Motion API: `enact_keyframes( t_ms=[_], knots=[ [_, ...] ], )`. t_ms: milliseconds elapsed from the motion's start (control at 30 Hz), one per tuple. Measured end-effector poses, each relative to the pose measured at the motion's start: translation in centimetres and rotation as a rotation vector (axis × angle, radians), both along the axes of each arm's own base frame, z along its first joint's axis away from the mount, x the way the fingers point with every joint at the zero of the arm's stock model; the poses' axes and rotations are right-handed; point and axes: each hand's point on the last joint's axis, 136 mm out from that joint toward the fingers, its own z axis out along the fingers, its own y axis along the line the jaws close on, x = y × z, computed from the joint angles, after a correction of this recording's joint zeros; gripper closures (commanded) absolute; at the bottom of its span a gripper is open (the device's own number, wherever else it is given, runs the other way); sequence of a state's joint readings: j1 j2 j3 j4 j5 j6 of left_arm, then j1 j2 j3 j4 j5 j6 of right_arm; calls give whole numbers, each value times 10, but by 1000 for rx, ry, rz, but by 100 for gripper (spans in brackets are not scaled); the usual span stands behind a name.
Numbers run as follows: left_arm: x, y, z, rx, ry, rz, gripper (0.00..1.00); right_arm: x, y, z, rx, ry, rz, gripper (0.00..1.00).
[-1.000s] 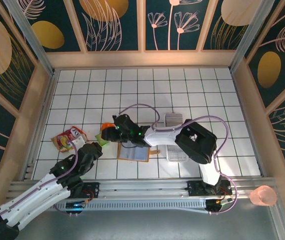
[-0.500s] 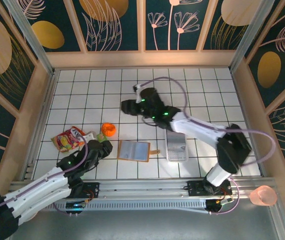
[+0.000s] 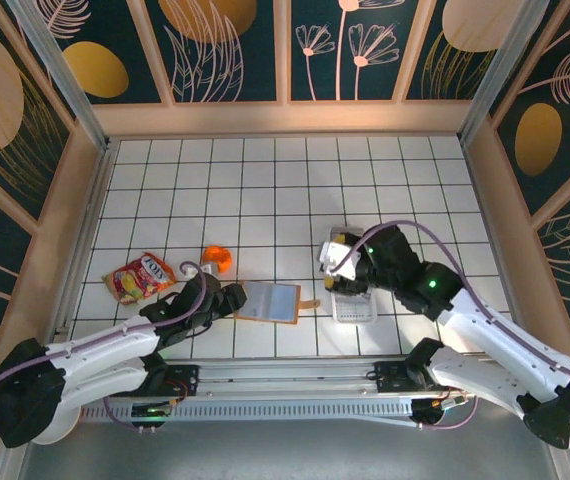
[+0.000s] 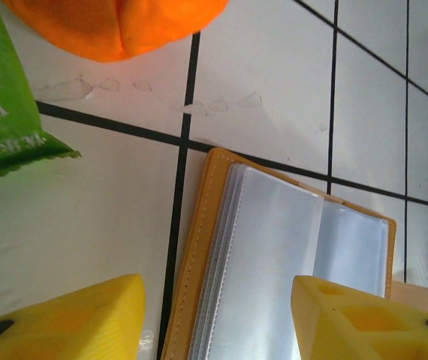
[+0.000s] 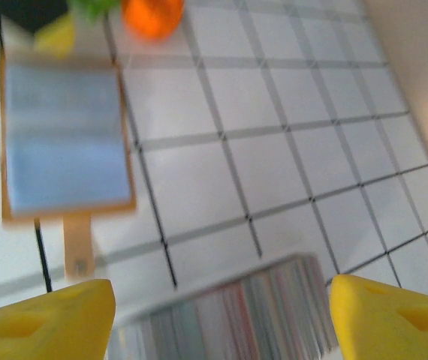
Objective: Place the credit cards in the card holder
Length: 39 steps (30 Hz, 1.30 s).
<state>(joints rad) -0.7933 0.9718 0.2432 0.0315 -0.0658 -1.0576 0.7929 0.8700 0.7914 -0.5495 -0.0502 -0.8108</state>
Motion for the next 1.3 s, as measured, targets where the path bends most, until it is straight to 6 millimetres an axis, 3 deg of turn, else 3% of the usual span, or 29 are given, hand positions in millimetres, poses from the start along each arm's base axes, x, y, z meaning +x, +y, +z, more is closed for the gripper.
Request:
enact_keyframes(
  t_ms=[133, 533, 967, 1300],
  knots=[
    [-1, -6, -1, -15, 7, -26, 47, -10, -20, -42, -198, 23, 69, 23],
    [-7, -10, -11, -7, 50, -57, 46, -9, -48, -110, -463, -8, 150, 13],
    [-7, -11, -11, -5, 47, -63, 47, 22, -53, -125, -578, -139, 108, 11],
    [-6, -12, -5, -22, 29, -64, 47, 25, -51, -131, -600, -148, 117, 16]
  ],
)
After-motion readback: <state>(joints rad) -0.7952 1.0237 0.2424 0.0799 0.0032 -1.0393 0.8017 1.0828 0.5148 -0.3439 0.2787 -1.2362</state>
